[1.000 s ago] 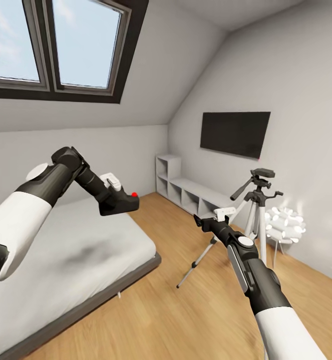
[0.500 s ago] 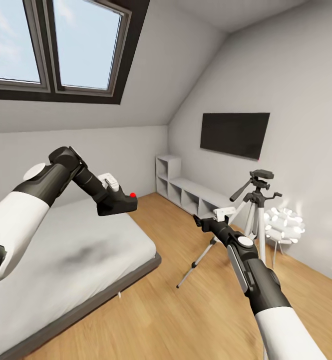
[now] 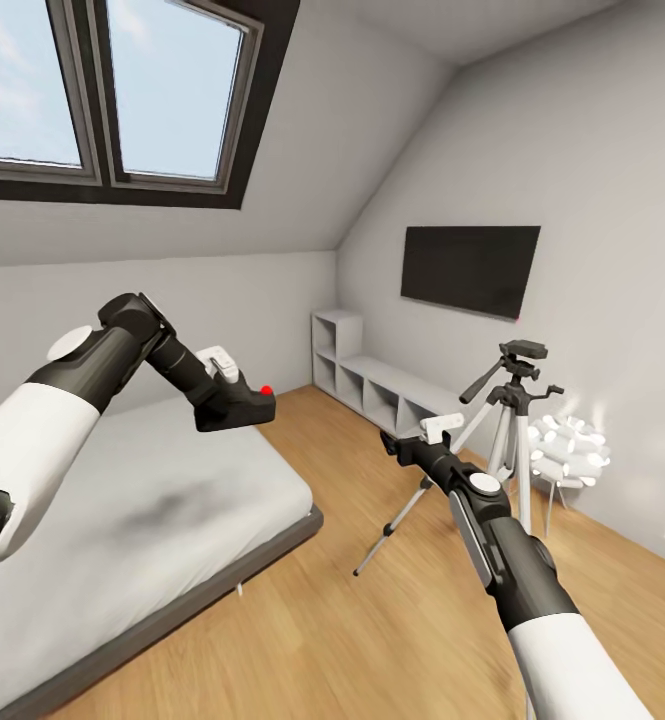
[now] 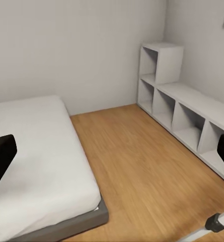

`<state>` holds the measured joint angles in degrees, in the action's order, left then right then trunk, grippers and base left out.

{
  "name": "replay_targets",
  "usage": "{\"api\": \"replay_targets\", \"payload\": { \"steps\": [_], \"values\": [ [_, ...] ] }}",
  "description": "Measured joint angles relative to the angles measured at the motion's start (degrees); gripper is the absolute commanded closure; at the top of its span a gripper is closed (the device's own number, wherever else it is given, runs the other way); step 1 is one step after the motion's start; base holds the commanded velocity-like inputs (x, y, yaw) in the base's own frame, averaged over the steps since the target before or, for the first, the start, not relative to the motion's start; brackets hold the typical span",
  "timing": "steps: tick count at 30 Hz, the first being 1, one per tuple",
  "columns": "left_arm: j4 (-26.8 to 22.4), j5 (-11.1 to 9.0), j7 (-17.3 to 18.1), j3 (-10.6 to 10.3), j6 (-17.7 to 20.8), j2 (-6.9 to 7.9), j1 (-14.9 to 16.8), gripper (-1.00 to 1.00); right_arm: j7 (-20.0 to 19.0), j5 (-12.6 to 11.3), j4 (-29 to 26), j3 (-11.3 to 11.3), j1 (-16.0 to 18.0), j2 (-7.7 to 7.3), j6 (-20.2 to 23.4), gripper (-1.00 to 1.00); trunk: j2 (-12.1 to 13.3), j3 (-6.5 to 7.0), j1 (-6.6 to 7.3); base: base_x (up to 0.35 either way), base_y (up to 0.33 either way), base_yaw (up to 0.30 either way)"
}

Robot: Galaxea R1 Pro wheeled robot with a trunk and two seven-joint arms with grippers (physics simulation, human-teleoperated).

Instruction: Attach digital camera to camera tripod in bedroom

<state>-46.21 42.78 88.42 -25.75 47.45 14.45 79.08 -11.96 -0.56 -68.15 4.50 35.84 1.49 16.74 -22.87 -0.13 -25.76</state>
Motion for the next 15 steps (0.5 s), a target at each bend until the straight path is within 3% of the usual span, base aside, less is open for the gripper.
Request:
{"api": "replay_targets", "payload": {
  "steps": [15],
  "values": [
    [0.2,0.0,0.0,-0.1,0.0,-0.26,0.0,1.00,0.0,0.0,0.0,0.1,0.0,-0.02,0.0,-1.00,0.0,0.00,0.00,0.022,0.000,0.000]
  ]
}}
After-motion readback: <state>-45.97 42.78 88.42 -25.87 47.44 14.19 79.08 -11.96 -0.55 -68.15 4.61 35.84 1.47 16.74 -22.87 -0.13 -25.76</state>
